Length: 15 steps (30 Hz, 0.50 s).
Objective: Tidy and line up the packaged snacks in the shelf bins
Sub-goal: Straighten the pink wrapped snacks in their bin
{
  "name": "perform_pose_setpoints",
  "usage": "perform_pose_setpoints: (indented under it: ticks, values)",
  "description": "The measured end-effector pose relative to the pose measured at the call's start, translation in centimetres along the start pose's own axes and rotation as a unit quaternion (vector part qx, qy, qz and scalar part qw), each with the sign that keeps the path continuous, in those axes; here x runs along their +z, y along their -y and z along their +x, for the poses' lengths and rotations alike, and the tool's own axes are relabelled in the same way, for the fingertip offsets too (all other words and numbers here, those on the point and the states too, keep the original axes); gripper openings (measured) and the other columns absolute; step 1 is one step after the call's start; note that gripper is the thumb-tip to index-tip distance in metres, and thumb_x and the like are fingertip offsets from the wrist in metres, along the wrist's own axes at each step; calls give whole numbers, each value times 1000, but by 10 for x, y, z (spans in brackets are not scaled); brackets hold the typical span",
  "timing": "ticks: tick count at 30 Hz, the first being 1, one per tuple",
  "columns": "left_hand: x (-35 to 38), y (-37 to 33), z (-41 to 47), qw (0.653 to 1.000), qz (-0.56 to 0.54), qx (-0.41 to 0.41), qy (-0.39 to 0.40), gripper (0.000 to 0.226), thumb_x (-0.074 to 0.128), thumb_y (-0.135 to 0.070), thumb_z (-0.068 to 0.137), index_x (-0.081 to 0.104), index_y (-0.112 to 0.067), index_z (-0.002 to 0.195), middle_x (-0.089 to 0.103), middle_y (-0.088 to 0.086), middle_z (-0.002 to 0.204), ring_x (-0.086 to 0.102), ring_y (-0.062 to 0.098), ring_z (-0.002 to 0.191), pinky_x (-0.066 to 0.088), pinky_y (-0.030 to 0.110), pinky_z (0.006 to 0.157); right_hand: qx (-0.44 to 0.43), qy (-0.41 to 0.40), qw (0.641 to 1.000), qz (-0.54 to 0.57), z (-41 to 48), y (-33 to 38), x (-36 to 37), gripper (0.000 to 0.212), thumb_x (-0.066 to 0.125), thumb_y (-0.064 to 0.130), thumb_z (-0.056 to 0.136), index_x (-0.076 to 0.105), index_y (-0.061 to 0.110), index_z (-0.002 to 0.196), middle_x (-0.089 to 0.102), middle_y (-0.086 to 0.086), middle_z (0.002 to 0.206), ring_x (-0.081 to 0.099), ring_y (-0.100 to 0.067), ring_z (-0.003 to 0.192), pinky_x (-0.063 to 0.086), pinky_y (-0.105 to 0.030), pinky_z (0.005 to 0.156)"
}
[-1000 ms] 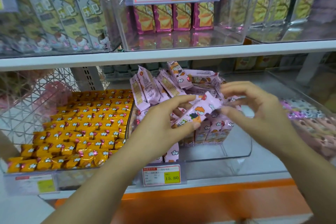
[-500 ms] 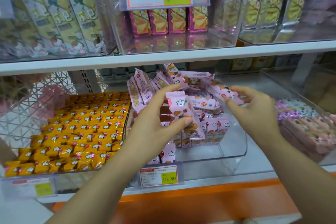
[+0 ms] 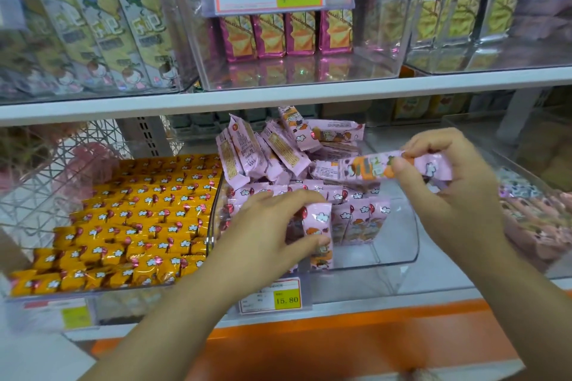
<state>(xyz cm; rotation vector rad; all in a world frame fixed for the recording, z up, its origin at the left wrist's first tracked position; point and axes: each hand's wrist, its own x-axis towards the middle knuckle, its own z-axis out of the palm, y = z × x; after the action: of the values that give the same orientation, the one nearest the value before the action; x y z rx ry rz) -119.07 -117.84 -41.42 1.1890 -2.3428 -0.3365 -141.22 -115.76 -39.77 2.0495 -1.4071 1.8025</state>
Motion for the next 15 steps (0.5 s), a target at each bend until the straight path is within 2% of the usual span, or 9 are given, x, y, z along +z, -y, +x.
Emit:
perform_pose_setpoints:
  ticks: [2, 4, 6, 8, 11, 12, 15]
  values:
    - [2, 3, -2, 998, 63, 21, 0, 47, 51, -62, 83, 47, -44, 127, 59, -20, 111, 44, 1, 106, 12, 23, 111, 36, 91, 995, 13, 1, 6, -2, 26, 65, 19, 80, 47, 29, 97, 59, 13, 87, 56, 0, 79, 42, -7, 69]
    - [2, 6, -4, 995, 96, 21, 13, 50, 44, -61, 80, 49, -43, 127, 60, -15, 117, 46, 4, 117, -2, 30, 116, 66, 180, 982, -1, 0, 8, -2, 33, 70, 20, 78, 47, 36, 95, 60, 16, 93, 59, -7, 76, 45, -17, 66]
    - [2, 9, -5, 993, 112, 14, 31, 50, 47, -58, 80, 52, -41, 127, 59, -16, 122, 41, 3, 124, -6, 35, 117, 74, 245, 966, -42, 0, 7, 0, 33, 70, 22, 74, 48, 39, 92, 60, 17, 90, 57, -11, 76, 44, -23, 69]
    - [3, 9, -4, 991, 127, 10, 41, 46, 54, -56, 85, 52, -40, 128, 57, -17, 126, 36, 2, 128, -8, 38, 117, 65, 291, 952, -65, -1, 8, 4, 35, 71, 25, 74, 46, 43, 90, 57, 23, 95, 54, -8, 85, 40, -17, 75]
    - [6, 8, 0, 984, 172, -3, 45, 46, 54, -50, 88, 48, -39, 131, 53, -18, 131, 28, 2, 132, -10, 40, 115, 75, 340, 935, -63, -1, 9, 8, 41, 74, 30, 74, 43, 47, 95, 52, 28, 100, 51, 10, 92, 39, -7, 76]
    - [8, 8, 2, 983, 177, -10, 40, 45, 53, -49, 88, 48, -38, 132, 52, -18, 132, 29, 3, 132, -10, 40, 115, 88, 350, 931, -55, -1, 9, 9, 41, 74, 33, 72, 43, 48, 94, 52, 27, 101, 54, 10, 91, 42, -8, 77]
    - [12, 3, 6, 985, 164, -46, 26, 44, 54, -44, 87, 50, -35, 130, 54, -16, 130, 32, 5, 130, -10, 40, 116, 135, 355, 925, -5, 0, 9, 11, 37, 78, 31, 66, 52, 42, 90, 62, 18, 93, 65, -9, 84, 52, -30, 75]
